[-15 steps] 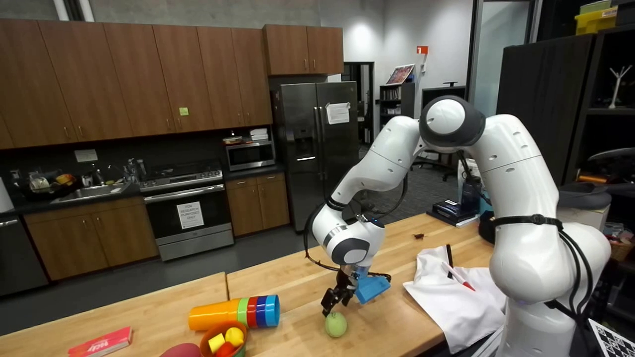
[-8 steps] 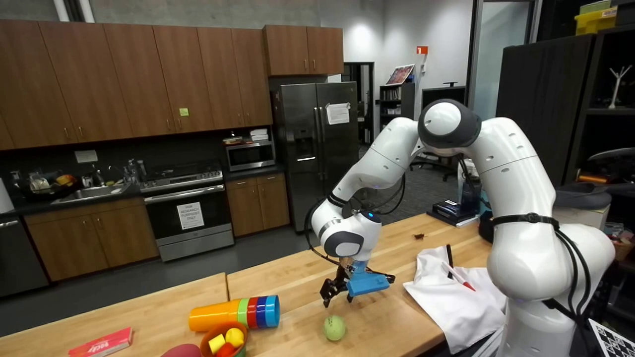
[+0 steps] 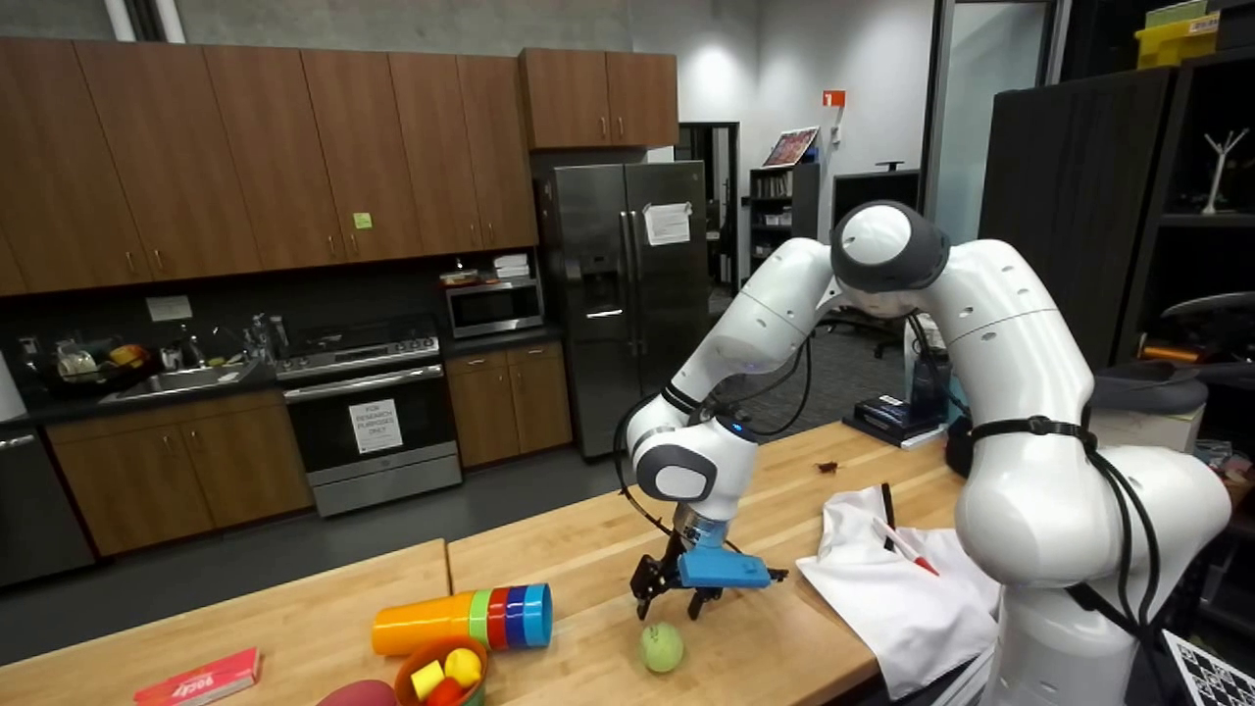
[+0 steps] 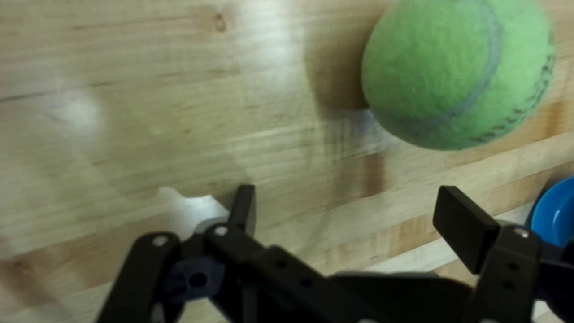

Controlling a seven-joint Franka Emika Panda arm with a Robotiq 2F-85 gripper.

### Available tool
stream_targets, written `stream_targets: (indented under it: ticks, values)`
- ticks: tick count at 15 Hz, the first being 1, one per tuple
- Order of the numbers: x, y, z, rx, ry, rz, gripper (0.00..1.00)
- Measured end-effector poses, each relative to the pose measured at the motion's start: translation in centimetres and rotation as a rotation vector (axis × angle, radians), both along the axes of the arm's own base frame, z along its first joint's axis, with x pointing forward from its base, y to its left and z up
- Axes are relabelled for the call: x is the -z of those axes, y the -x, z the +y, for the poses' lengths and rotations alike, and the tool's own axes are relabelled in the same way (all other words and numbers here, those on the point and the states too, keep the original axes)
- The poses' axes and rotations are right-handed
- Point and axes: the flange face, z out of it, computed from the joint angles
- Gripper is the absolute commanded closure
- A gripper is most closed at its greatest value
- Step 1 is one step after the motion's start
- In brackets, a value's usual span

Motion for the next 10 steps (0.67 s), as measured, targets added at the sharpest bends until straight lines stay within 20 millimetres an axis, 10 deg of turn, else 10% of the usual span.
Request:
stream_targets:
  ticks: [10]
  values:
    - [-0.08,0.08,0.83,-0.044,-0.051,-0.025,0.00]
